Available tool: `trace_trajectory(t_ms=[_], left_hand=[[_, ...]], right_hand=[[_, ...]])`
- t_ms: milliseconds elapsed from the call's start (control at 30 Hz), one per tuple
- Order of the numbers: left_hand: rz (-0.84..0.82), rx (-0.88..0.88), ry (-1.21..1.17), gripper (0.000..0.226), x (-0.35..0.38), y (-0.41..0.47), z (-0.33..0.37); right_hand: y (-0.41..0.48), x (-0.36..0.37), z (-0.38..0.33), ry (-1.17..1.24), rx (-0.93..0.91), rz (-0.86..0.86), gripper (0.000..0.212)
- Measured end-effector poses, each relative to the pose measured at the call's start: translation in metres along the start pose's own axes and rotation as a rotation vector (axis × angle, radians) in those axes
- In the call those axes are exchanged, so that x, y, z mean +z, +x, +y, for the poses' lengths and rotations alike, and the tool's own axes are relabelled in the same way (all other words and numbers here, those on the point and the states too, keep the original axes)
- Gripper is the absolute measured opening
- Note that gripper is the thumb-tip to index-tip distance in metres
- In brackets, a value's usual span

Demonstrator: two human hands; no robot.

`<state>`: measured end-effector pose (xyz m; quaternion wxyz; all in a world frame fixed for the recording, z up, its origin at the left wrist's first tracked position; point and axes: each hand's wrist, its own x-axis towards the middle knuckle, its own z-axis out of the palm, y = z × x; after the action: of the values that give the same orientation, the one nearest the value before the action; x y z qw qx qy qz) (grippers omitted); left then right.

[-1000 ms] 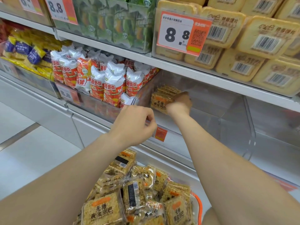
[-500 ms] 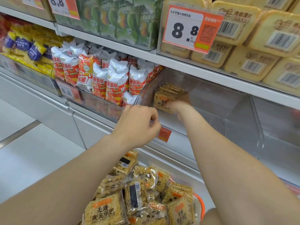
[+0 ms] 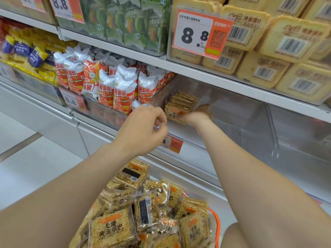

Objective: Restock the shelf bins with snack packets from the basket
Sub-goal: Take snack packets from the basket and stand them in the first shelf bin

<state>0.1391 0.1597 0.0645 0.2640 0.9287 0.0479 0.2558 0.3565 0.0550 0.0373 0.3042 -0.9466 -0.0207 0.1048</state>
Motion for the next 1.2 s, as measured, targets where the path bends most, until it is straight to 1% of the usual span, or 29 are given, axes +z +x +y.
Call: trace_trajectory(t_ms=[33,100,167,233,333,400,500,567,633,700,800,867,933,1000,1100,1133,1200], left_hand=[[0.035,-0.030,-0.011,0.012,-0.004,-0.001,0.001],[0.095,-0.144,-0.015,0.026,-0.010,-0.003,-0.001],[0.093,-0.234,0.015,0.037,-0.015,-0.006,-0.004],[0.034,-0.265,0.051,0.040,-0.016,-0.010,-0.006],[-0.075,-0.251,0.067,0.039,-0.012,-0.013,-0.001],[-0.146,-0.228,0.095,0.037,-0.009,-0.014,0.003],[-0.239,-0.207,0.132,0.037,-0.005,-0.014,0.006],[-0.312,-0.196,0.158,0.038,-0.002,-0.013,0.006],[-0.408,-0.199,0.172,0.038,0.002,-0.012,0.003],[-0.541,-0.210,0.168,0.039,0.005,-0.011,-0.002],[-0.739,-0.256,0.167,0.038,0.010,-0.013,-0.012],[-0.803,-0.285,0.182,0.033,0.013,-0.014,-0.020],[-0.848,-0.307,0.207,0.033,0.015,-0.016,-0.025],[-0.912,-0.331,0.253,0.030,0.017,-0.019,-0.028],[-1.037,-0.356,0.329,0.025,0.023,-0.025,-0.029],[-1.071,-0.357,0.359,0.026,0.024,-0.028,-0.029],[-1.127,-0.359,0.438,0.033,0.027,-0.032,-0.029]], right_hand=[[-0.005,-0.004,0.001,-0.030,0.005,0.026,0.126],[-0.010,-0.013,0.007,-0.047,-0.030,0.080,0.114],[-0.017,-0.017,0.012,-0.016,-0.097,0.100,0.103],[-0.022,-0.020,0.012,-0.005,-0.122,0.083,0.096],[-0.023,-0.024,0.005,0.081,-0.067,0.097,0.082],[-0.021,-0.023,0.003,0.150,-0.044,0.120,0.067],[-0.016,-0.019,0.003,0.192,-0.055,0.133,0.037],[-0.015,-0.018,0.002,0.192,-0.054,0.143,0.027],[-0.014,-0.018,0.000,0.189,-0.043,0.158,0.026],[-0.014,-0.018,0.000,0.181,-0.027,0.166,0.027],[-0.017,-0.017,0.003,0.145,-0.035,0.158,0.034],[-0.019,-0.018,0.006,0.128,-0.041,0.161,0.044],[-0.026,-0.021,0.007,0.131,-0.067,0.178,0.047],[-0.040,-0.022,0.006,0.142,-0.182,0.204,0.038],[-0.080,-0.026,0.000,0.221,-0.439,0.254,0.013],[-0.095,-0.027,-0.002,0.251,-0.526,0.258,0.008],[-0.127,-0.028,-0.005,0.222,-0.736,0.242,0.008]])
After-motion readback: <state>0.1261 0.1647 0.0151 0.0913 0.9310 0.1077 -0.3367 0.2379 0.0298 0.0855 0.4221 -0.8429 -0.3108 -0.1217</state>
